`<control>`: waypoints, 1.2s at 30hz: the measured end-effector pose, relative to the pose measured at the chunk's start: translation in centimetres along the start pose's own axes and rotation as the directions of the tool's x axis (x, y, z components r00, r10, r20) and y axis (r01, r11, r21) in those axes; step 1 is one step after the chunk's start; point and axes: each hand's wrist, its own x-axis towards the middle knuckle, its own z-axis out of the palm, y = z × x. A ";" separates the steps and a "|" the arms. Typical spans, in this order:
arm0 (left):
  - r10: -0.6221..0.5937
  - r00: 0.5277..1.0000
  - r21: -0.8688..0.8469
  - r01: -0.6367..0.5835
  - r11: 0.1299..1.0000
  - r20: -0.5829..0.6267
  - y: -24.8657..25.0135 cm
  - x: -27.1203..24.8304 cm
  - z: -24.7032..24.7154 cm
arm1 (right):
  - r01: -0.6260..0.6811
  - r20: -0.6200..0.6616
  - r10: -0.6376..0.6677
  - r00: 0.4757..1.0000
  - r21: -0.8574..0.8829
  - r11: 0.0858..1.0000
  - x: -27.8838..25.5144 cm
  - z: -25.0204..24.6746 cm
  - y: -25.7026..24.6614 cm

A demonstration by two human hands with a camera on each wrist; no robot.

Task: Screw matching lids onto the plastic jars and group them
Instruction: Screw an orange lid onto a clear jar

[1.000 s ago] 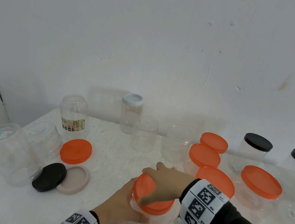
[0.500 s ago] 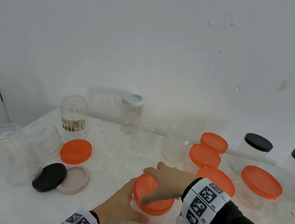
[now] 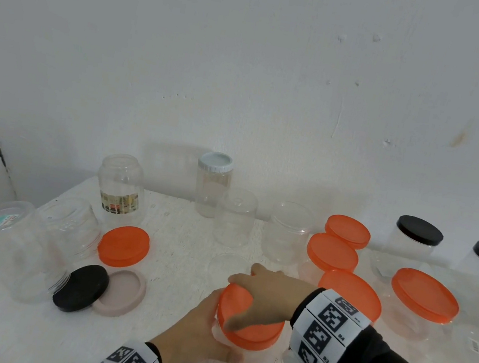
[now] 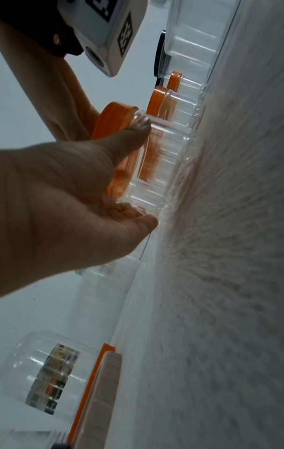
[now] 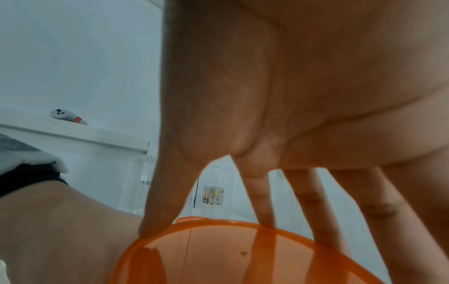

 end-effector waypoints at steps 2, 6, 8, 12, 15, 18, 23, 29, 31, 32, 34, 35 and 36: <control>0.001 1.000 0.004 -0.001 1.000 0.001 0.0 0.0 0.0 | -0.048 -0.006 0.048 0.999 -0.006 0.999 0.1 -0.1 0.1; 0.003 1.000 -0.003 -0.003 1.000 -0.004 0.2 -0.1 0.1 | -0.001 0.019 0.000 1.000 0.007 1.000 -0.2 0.0 0.2; 0.001 1.000 0.001 -0.001 1.000 -0.002 0.3 -0.2 0.0 | 0.091 0.029 -0.092 0.995 0.041 0.995 -0.3 0.0 0.2; 0.005 1.000 0.008 -0.005 1.000 0.000 0.2 -0.3 -0.1 | 0.115 -0.001 -0.115 0.993 0.055 0.992 -0.1 0.2 0.2; -0.003 1.000 0.003 0.003 1.000 -0.001 0.2 -0.1 0.0 | 0.017 -0.052 -0.014 0.999 0.041 0.999 0.1 0.7 0.1; -0.006 1.000 0.004 0.006 1.000 -0.002 0.1 0.0 -0.1 | -0.060 -0.051 0.061 0.997 0.030 0.998 0.2 0.8 0.1; -0.004 1.000 0.021 0.004 1.000 -0.005 0.0 -0.1 -0.1 | 0.057 0.040 -0.057 0.998 0.010 0.998 -0.5 -0.1 -0.2; 0.004 1.000 -0.001 -0.004 1.000 -0.005 0.1 -0.2 0.0 | 0.039 -0.006 -0.039 0.999 0.007 0.999 -0.1 -0.1 -0.3; -0.003 1.000 -0.011 0.003 1.000 -0.007 0.1 -0.1 0.0 | -0.020 -0.036 0.020 0.999 -0.001 1.000 0.0 0.1 -0.1; -0.006 1.000 -0.018 0.005 1.000 -0.006 0.2 -0.1 0.0 | -0.041 -0.041 0.041 0.998 -0.003 0.999 0.0 0.1 -0.1; -0.004 1.000 -0.016 0.004 1.000 -0.005 0.1 -0.1 0.0 | -0.047 -0.019 0.047 0.999 -0.002 0.999 -0.2 0.0 0.0; -0.003 1.000 -0.013 0.003 1.000 -0.004 0.1 -0.1 0.0 | -0.022 -0.002 0.022 1.000 0.000 1.000 -0.3 -0.1 0.0; -0.004 1.000 -0.007 0.004 1.000 -0.002 0.1 -0.1 0.0 | 0.021 0.010 -0.021 1.000 0.003 1.000 -0.4 -0.2 -0.1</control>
